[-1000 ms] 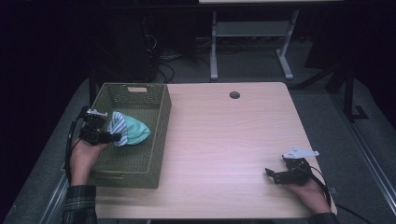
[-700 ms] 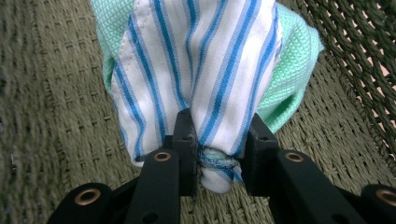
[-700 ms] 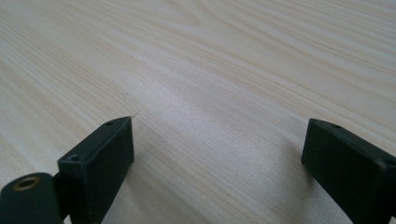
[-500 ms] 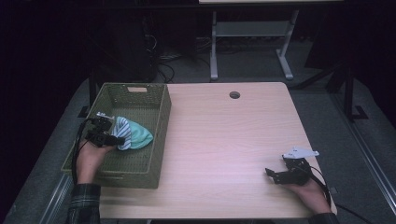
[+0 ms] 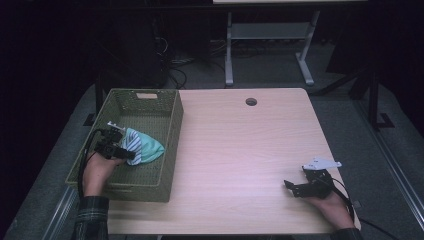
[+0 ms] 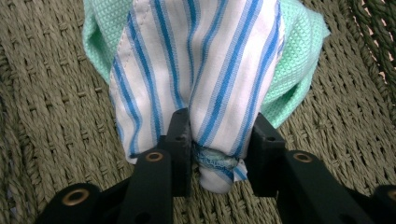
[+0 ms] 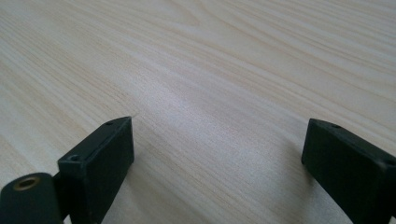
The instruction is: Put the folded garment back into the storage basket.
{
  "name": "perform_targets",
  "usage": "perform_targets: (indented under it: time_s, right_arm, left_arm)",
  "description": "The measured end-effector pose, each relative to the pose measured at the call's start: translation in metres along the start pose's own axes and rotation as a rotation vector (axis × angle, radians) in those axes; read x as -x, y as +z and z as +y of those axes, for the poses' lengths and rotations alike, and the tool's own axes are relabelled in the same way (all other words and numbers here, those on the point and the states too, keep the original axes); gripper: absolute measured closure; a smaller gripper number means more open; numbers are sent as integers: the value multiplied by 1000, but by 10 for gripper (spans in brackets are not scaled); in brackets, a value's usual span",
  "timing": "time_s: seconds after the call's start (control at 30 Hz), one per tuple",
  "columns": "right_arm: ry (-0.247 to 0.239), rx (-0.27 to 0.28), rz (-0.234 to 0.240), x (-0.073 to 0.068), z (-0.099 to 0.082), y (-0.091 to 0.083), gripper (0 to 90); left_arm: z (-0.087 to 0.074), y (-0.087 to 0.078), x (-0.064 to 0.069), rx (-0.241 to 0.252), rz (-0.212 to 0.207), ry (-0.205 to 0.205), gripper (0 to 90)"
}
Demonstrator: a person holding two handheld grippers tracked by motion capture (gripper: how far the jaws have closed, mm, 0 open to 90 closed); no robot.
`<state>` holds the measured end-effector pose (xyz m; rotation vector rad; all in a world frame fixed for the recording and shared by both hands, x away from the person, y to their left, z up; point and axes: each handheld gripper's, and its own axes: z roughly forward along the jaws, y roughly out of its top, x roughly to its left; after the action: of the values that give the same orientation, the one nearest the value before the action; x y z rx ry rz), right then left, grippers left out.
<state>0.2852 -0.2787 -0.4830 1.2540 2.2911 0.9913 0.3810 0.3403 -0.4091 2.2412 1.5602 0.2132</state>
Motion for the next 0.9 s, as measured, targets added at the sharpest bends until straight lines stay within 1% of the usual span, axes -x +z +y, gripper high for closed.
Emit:
perform_targets:
  time_s: [0.07, 0.1, 0.13, 0.17, 0.2, 0.23, 0.27, 0.3, 0.43, 0.47, 0.57, 0.6, 0.67, 0.73, 0.77, 0.8, 0.83, 0.9]
  right_arm:
    - [0, 0, 0, 0, 0, 0, 86]
    - [0, 0, 0, 0, 0, 0, 86]
    - [0, 0, 0, 0, 0, 0, 86]
    - [0, 0, 0, 0, 0, 0, 86]
    - [0, 0, 0, 0, 0, 0, 86]
    - [0, 0, 0, 0, 0, 0, 86]
    - [0, 0, 0, 0, 0, 0, 86]
    - [0, 0, 0, 0, 0, 0, 86]
    - [0, 0, 0, 0, 0, 0, 85]
    - [0, 0, 0, 0, 0, 0, 86]
    - [0, 0, 0, 0, 0, 0, 86]
    - [1, 0, 0, 0, 0, 0, 86]
    - [0, 0, 0, 0, 0, 0, 86]
    - [0, 0, 0, 0, 0, 0, 86]
    - [0, 0, 0, 0, 0, 0, 86]
    - [0, 0, 0, 0, 0, 0, 86]
    - [0, 0, 0, 0, 0, 0, 86]
    - [0, 0, 0, 0, 0, 0, 86]
  left_arm:
    - [0, 2, 0, -16, 8, -2, 585]
    - [0, 2, -1, -20, 17, 4, 546]
    - [0, 2, -1, -20, 17, 4, 515]
    - [0, 3, -1, -22, 18, -3, 468]
    - [0, 3, -1, -25, 21, 0, 447]
    - [1, 4, -1, -27, 30, 13, 417]
    - [1, 4, -1, -26, 34, 18, 393]
    - [1, 4, 0, -25, 35, 14, 373]
    - [1, 4, -1, -16, 52, 33, 266]
    - [1, 5, -1, -13, 53, 23, 241]
    - [1, 5, -1, -13, 54, 32, 172]
    - [1, 5, -1, -12, 48, 27, 163]
    - [1, 5, -1, -8, 41, 32, 134]
    - [2, 4, -1, 1, 30, 41, 133]
    - [2, 4, -1, 8, 27, 36, 133]
    - [2, 3, -1, 12, 27, 41, 133]
    - [2, 2, -1, 20, 16, 33, 133]
    - [3, 0, -2, 39, -5, 35, 133]
